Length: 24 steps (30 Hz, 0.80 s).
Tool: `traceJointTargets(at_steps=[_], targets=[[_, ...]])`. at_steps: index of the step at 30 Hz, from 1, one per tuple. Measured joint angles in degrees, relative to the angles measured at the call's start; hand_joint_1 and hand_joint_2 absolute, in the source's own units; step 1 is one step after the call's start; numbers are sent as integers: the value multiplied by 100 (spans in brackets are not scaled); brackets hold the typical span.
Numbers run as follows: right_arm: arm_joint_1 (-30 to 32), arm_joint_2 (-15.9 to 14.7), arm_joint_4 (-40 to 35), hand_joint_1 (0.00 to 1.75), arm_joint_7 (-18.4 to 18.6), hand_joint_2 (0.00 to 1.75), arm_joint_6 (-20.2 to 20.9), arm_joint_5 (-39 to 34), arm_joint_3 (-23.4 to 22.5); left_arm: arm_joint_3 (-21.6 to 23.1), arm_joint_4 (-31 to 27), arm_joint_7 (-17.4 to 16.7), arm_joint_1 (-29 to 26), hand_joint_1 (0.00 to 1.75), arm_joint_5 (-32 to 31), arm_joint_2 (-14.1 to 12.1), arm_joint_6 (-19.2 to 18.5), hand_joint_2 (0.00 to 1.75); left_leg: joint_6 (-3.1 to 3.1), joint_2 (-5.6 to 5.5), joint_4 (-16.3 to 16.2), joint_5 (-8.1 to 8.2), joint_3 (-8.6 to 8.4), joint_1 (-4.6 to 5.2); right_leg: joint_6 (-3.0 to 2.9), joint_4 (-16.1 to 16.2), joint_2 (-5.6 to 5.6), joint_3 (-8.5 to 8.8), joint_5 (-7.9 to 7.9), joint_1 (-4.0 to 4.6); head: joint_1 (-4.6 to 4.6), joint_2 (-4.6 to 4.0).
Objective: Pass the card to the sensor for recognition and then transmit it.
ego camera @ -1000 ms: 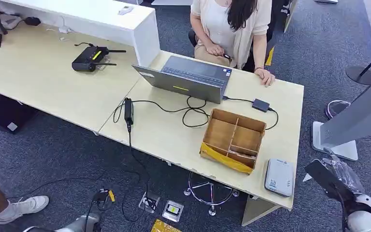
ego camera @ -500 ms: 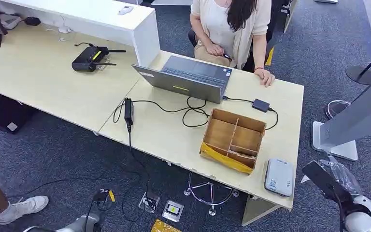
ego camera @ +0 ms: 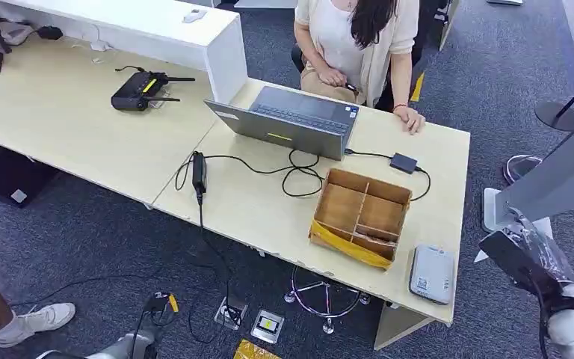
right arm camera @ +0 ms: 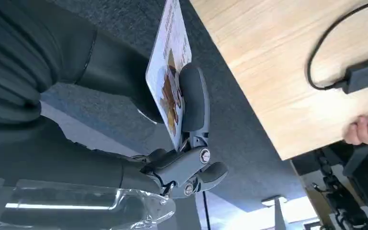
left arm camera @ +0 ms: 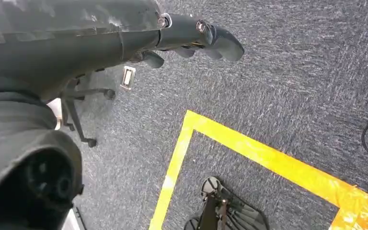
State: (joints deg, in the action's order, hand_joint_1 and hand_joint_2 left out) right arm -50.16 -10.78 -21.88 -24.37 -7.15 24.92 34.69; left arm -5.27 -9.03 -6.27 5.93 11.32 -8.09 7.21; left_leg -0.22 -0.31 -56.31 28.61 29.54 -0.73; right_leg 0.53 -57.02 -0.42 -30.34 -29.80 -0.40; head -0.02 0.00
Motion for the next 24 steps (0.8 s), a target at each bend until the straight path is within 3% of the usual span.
traceJointTargets(at_steps=[24], targets=[[481,109,-173,175,44,175,-7,-94,35,4,0,17,2,0,2,0,-13,0,0,0,0,0,0,0,0,0,0,0,0,0,0,0]])
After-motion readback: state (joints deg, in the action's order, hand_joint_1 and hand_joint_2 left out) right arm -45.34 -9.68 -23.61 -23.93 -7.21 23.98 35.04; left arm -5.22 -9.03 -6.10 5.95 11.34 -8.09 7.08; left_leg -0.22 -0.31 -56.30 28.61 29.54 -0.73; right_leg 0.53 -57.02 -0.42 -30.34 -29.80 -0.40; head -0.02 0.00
